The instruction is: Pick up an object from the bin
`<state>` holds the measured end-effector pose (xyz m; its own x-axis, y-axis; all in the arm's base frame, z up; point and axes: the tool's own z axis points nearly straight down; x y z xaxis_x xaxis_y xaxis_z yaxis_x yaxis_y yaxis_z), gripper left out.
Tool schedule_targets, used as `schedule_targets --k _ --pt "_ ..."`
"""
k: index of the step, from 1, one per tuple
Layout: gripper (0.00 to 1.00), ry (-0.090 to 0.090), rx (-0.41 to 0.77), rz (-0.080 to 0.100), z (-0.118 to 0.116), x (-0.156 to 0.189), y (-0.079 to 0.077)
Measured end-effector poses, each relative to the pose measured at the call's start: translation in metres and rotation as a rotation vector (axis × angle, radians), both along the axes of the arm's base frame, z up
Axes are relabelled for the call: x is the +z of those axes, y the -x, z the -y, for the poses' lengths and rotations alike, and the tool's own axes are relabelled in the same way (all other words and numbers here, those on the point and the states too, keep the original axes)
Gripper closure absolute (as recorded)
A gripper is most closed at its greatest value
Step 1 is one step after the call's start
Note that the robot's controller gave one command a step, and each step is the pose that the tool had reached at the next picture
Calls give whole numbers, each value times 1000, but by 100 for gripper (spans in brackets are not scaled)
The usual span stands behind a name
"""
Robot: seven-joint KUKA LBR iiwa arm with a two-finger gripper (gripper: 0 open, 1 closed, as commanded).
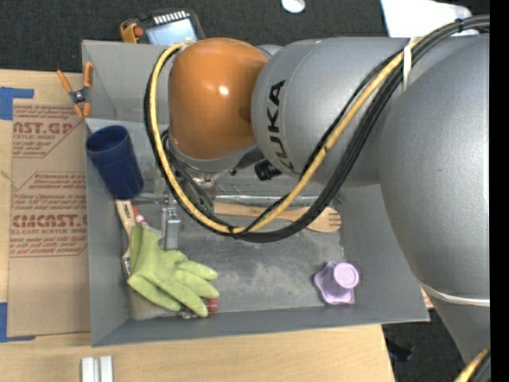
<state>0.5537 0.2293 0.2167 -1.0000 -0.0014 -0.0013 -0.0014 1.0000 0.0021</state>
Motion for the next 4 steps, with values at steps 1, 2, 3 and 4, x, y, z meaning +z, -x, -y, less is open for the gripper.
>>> schedule_targets --k 1,2,3,4 --pt "0 0 0 0 0 0 0" --pt "100 -1 -292 2 -1 58 4" --pt "100 -1 -292 2 -1 58 4" --pt "0 -3 -312 6 -7 -48 17"
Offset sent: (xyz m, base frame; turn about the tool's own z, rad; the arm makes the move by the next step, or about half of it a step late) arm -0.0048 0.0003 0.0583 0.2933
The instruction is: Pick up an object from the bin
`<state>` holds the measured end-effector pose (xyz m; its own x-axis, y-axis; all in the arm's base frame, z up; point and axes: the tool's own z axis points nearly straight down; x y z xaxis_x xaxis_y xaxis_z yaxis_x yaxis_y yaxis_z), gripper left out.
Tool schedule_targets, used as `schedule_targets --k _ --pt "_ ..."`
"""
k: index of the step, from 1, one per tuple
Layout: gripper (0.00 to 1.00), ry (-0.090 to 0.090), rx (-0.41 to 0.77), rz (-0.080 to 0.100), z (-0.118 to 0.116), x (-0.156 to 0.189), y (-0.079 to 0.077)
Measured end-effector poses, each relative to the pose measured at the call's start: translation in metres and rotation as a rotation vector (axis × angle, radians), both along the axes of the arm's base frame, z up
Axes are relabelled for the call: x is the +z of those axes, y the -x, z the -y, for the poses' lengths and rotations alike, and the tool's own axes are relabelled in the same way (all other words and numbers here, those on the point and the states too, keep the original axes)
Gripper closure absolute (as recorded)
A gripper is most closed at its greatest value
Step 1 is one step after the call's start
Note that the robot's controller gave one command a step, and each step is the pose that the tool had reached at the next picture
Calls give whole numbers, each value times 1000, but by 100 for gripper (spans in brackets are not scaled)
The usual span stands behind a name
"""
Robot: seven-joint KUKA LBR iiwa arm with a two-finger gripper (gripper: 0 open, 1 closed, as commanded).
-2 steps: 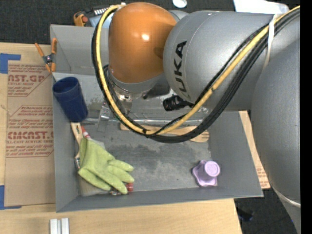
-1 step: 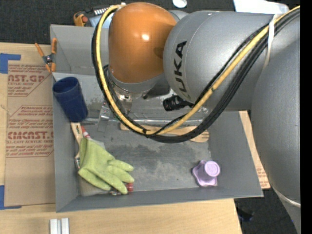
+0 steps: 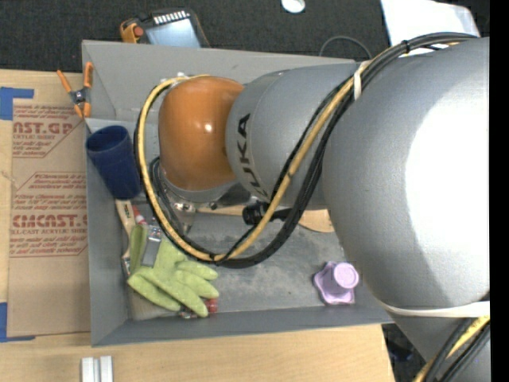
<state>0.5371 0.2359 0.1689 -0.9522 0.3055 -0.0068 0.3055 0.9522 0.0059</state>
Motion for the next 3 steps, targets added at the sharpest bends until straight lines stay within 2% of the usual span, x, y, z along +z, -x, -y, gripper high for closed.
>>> schedule_targets --k 1,2,3 --pt "0 4 -7 -10 -1 -42 7" --pt "0 -3 -13 4 -5 -50 -1" --pt "100 0 220 5 1 -39 -20"
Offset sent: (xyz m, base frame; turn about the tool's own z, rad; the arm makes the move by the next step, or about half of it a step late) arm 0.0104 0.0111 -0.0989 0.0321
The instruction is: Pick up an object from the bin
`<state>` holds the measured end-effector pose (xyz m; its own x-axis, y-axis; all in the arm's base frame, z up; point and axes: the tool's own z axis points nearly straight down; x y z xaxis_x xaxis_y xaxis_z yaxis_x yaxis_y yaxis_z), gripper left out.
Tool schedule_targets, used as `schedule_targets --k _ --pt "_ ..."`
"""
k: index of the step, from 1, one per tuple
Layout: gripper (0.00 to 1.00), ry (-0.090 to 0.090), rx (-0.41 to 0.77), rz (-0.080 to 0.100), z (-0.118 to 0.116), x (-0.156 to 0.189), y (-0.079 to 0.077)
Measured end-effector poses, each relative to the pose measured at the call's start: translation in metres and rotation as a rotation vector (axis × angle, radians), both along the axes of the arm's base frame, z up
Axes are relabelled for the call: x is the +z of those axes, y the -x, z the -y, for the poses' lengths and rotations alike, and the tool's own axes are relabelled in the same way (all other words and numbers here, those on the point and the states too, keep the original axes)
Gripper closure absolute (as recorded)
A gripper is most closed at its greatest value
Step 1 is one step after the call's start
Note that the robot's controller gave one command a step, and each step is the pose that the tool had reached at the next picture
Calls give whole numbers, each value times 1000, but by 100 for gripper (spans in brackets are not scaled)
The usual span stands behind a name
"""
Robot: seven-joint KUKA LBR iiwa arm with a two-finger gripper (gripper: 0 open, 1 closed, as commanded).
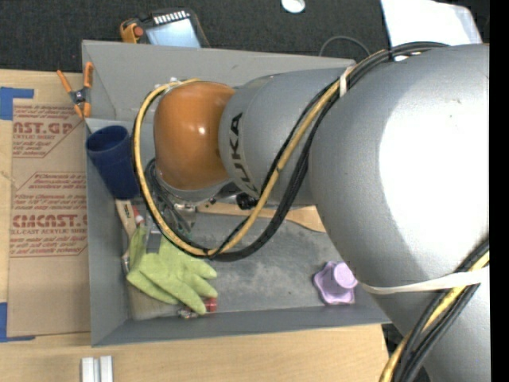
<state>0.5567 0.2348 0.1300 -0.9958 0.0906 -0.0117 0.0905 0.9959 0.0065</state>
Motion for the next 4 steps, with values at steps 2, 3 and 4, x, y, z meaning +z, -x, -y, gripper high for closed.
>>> schedule_targets --k 2,3,4 --pt "100 -4 20 12 -11 -51 19" --pt "100 -7 37 28 -10 -63 28" --pt "100 1 248 21 16 -13 26"
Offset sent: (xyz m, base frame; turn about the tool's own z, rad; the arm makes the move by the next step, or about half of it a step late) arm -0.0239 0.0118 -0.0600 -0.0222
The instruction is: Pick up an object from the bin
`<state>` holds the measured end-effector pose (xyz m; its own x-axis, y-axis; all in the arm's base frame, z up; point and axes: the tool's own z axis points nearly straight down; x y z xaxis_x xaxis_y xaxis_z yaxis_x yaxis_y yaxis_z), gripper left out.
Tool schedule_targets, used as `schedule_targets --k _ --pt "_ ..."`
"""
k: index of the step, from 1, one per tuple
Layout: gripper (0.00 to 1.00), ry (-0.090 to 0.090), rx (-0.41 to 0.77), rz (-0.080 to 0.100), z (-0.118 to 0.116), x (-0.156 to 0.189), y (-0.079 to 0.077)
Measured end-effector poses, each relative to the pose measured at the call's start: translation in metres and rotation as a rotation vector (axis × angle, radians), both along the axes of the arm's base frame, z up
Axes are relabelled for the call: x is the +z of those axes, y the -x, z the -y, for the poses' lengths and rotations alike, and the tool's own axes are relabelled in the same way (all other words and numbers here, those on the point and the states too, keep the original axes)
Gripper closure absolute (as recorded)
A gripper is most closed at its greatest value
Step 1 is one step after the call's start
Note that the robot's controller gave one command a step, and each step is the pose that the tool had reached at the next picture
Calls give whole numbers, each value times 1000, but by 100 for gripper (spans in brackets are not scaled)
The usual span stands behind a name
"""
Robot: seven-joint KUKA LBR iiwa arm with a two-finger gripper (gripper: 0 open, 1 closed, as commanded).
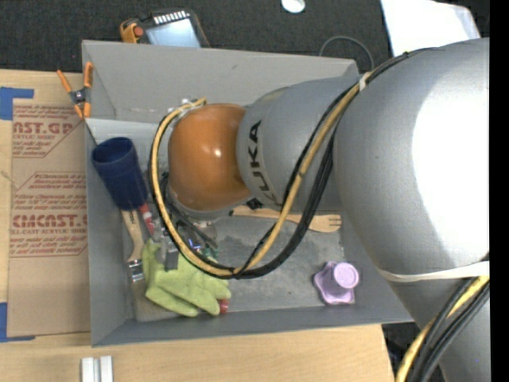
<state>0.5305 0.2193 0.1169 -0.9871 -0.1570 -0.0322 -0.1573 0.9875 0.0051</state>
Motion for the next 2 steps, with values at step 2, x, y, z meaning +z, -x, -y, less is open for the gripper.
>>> schedule_targets --k 2 --pt "100 -8 -170 4 -9 25 9"
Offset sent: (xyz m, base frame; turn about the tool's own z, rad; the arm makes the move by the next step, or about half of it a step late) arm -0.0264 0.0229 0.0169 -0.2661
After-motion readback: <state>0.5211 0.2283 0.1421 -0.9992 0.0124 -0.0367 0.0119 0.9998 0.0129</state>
